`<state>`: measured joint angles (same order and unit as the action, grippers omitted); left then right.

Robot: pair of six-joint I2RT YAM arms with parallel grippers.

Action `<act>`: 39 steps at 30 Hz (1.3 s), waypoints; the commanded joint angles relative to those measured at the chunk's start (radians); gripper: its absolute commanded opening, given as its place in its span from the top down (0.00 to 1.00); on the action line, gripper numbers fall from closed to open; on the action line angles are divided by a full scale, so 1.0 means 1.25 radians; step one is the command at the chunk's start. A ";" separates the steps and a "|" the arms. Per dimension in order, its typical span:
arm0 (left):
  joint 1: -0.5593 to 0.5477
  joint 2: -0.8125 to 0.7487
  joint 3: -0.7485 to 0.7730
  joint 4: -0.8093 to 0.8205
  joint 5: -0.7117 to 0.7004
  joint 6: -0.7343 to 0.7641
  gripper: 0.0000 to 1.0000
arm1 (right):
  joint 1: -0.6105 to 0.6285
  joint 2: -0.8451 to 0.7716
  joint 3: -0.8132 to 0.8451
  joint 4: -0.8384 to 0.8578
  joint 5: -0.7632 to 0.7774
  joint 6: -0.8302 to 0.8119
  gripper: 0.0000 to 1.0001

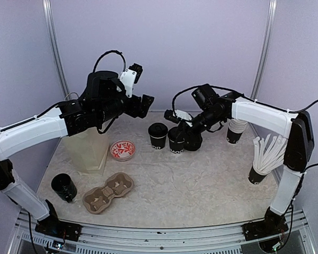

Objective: Pack the takeout coffee

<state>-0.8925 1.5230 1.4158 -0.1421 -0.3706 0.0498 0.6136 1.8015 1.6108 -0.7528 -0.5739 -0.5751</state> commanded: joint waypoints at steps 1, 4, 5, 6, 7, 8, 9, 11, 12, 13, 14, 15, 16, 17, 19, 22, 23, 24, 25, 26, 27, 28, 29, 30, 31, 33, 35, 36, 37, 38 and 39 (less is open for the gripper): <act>0.018 -0.097 -0.040 0.091 0.004 0.003 0.12 | 0.125 0.061 0.001 0.049 0.034 0.012 0.54; 0.021 -0.124 -0.059 0.118 -0.005 0.009 0.12 | 0.181 0.141 0.068 0.051 0.053 0.039 0.68; 0.025 -0.128 -0.065 0.131 -0.001 0.010 0.12 | 0.194 0.171 0.099 0.044 0.048 0.048 0.74; 0.034 -0.131 -0.062 0.129 0.010 0.010 0.11 | 0.206 0.205 0.146 0.037 0.035 0.052 0.79; 0.047 -0.131 -0.058 0.119 0.027 0.003 0.11 | 0.216 0.238 0.168 0.029 0.017 0.050 0.83; 0.064 -0.130 -0.046 0.116 0.046 -0.010 0.12 | 0.223 0.275 0.218 0.024 0.010 0.051 0.86; 0.087 -0.133 -0.045 0.116 0.066 -0.025 0.12 | 0.233 0.321 0.258 0.013 0.008 0.052 0.88; 0.116 -0.145 -0.057 0.123 0.087 -0.036 0.12 | 0.259 0.377 0.326 -0.012 0.011 0.047 0.91; 0.128 -0.151 -0.065 0.133 0.088 -0.036 0.12 | 0.272 0.396 0.348 -0.017 0.012 0.045 0.92; 0.140 -0.162 -0.072 0.141 0.089 -0.036 0.12 | 0.282 0.410 0.365 -0.019 0.012 0.043 0.92; 0.153 -0.167 -0.077 0.147 0.093 -0.036 0.12 | 0.293 0.423 0.377 -0.016 0.011 0.044 0.92; 0.166 -0.174 -0.080 0.152 0.097 -0.052 0.13 | 0.303 0.435 0.387 -0.015 0.008 0.044 0.92; 0.180 -0.180 -0.082 0.155 0.100 -0.062 0.13 | 0.313 0.451 0.404 -0.021 0.009 0.043 0.92; 0.192 -0.182 -0.086 0.160 0.107 -0.069 0.13 | 0.322 0.467 0.420 -0.031 0.014 0.041 0.92; 0.216 -0.191 -0.094 0.172 0.121 -0.083 0.13 | 0.337 0.496 0.444 -0.045 0.031 0.037 0.93; 0.239 -0.197 -0.104 0.185 0.142 -0.103 0.13 | 0.347 0.527 0.461 -0.049 0.074 0.039 0.93; 0.245 -0.197 -0.105 0.188 0.150 -0.109 0.13 | 0.347 0.535 0.464 -0.047 0.087 0.041 0.94; 0.254 -0.197 -0.107 0.190 0.159 -0.116 0.14 | 0.348 0.542 0.469 -0.052 0.095 0.040 0.94; 0.262 -0.195 -0.109 0.193 0.167 -0.123 0.14 | 0.348 0.547 0.472 -0.053 0.098 0.040 0.94; 0.270 -0.194 -0.110 0.195 0.174 -0.129 0.14 | 0.349 0.550 0.472 -0.053 0.101 0.039 0.94; 0.278 -0.193 -0.111 0.198 0.182 -0.133 0.14 | 0.349 0.552 0.472 -0.055 0.104 0.038 0.94; 0.284 -0.193 -0.112 0.198 0.187 -0.138 0.14 | 0.350 0.554 0.472 -0.059 0.106 0.036 0.94; 0.292 -0.190 -0.111 0.198 0.196 -0.141 0.14 | 0.351 0.555 0.473 -0.066 0.110 0.033 0.94; 0.295 -0.188 -0.111 0.198 0.200 -0.143 0.14 | 0.353 0.553 0.473 -0.073 0.112 0.028 0.94; 0.299 -0.186 -0.111 0.198 0.206 -0.146 0.14 | 0.354 0.552 0.473 -0.082 0.115 0.022 0.94; 0.302 -0.180 -0.109 0.197 0.217 -0.152 0.14 | 0.356 0.545 0.469 -0.100 0.123 0.012 0.94; 0.303 -0.177 -0.108 0.196 0.226 -0.156 0.14 | 0.356 0.540 0.467 -0.128 0.129 0.003 0.94; 0.303 -0.173 -0.108 0.196 0.229 -0.156 0.14 | 0.356 0.537 0.468 -0.141 0.133 -0.004 0.94; 0.303 -0.171 -0.108 0.196 0.231 -0.156 0.15 | 0.356 0.534 0.467 -0.157 0.137 -0.009 0.94; 0.304 -0.169 -0.108 0.196 0.231 -0.157 0.14 | 0.356 0.527 0.465 -0.170 0.140 -0.013 0.94; 0.304 -0.168 -0.108 0.195 0.230 -0.156 0.14 | 0.356 0.521 0.460 -0.183 0.144 -0.017 0.94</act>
<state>-0.5179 1.3006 1.2846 0.0799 -0.1139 -0.1322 1.0565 2.4798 2.1723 -0.8837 -0.4213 -0.5621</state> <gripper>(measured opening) 0.856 0.059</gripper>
